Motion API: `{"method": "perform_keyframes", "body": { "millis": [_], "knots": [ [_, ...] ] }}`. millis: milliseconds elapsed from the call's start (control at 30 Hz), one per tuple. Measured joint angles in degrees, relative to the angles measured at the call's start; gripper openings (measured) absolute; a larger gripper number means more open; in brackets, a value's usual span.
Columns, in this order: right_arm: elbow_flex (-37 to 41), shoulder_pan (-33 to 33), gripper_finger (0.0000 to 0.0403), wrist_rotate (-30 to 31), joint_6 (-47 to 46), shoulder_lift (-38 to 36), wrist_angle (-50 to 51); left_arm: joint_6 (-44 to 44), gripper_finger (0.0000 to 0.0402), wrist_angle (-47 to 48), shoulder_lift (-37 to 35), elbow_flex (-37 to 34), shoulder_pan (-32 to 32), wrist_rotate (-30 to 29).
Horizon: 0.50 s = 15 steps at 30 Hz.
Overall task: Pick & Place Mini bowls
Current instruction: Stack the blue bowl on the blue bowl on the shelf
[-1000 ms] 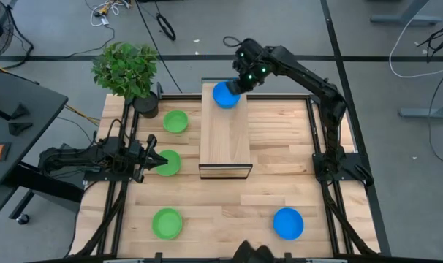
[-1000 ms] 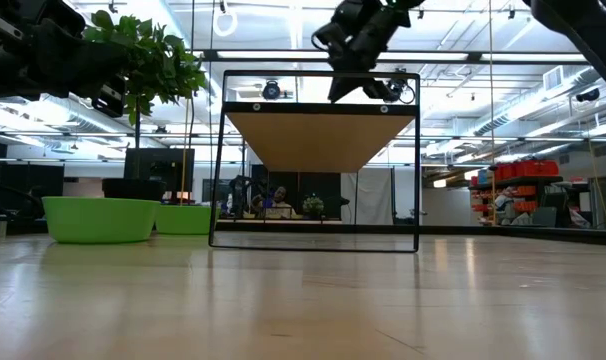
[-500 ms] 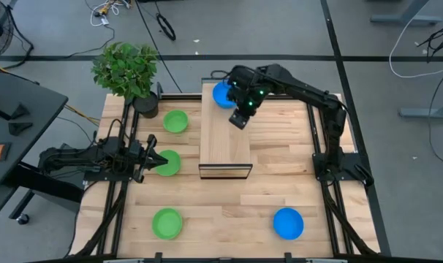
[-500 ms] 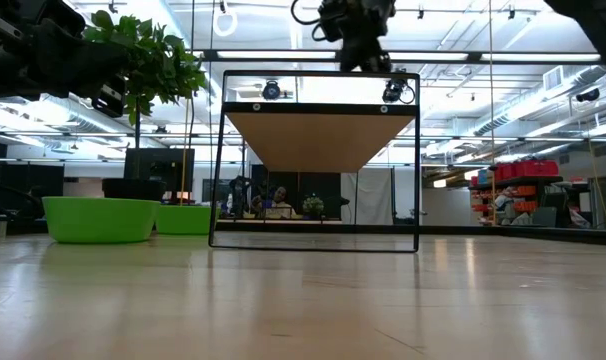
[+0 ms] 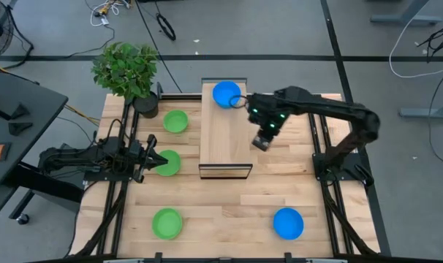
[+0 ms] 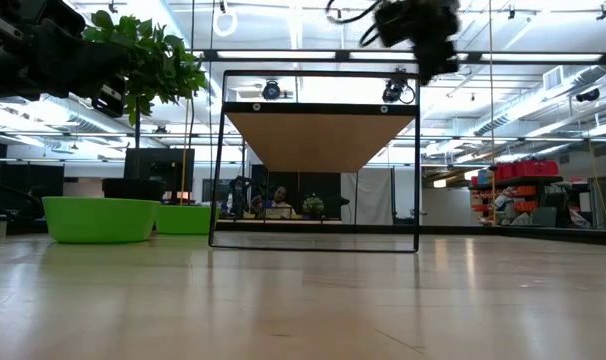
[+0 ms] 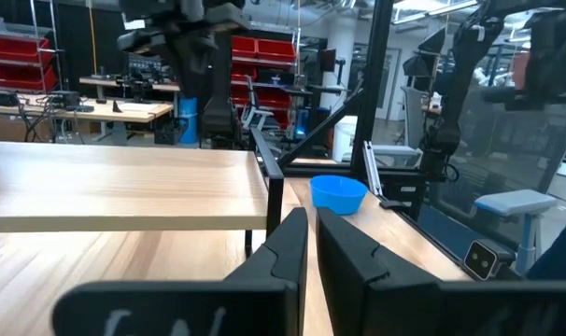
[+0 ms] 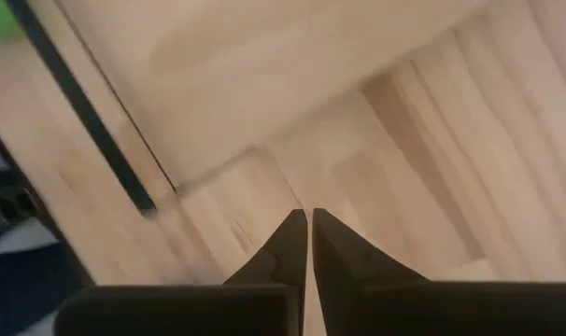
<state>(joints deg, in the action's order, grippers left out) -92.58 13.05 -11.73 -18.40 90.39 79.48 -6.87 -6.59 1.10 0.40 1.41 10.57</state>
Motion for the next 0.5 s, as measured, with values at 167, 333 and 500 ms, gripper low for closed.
{"method": "perform_keyframes", "body": {
  "millis": [167, 333, 500],
  "knots": [
    [8.2, -1.7, 0.0024, 3.6, 6.5, -8.4, -0.8, 0.0, 0.003, 0.0, 0.0, 0.0, 0.0, 0.0],
    [15.1, -3.7, 0.0024, 4.8, 10.0, -16.3, -1.7, 0.0, 0.003, 0.0, 0.0, 0.0, 0.0, 0.0],
    [21.5, -6.9, 0.0024, 5.1, 11.8, -22.0, -6.5, 0.0, 0.003, 0.0, 0.0, 0.0, 0.0, 0.0]
  ]
}}
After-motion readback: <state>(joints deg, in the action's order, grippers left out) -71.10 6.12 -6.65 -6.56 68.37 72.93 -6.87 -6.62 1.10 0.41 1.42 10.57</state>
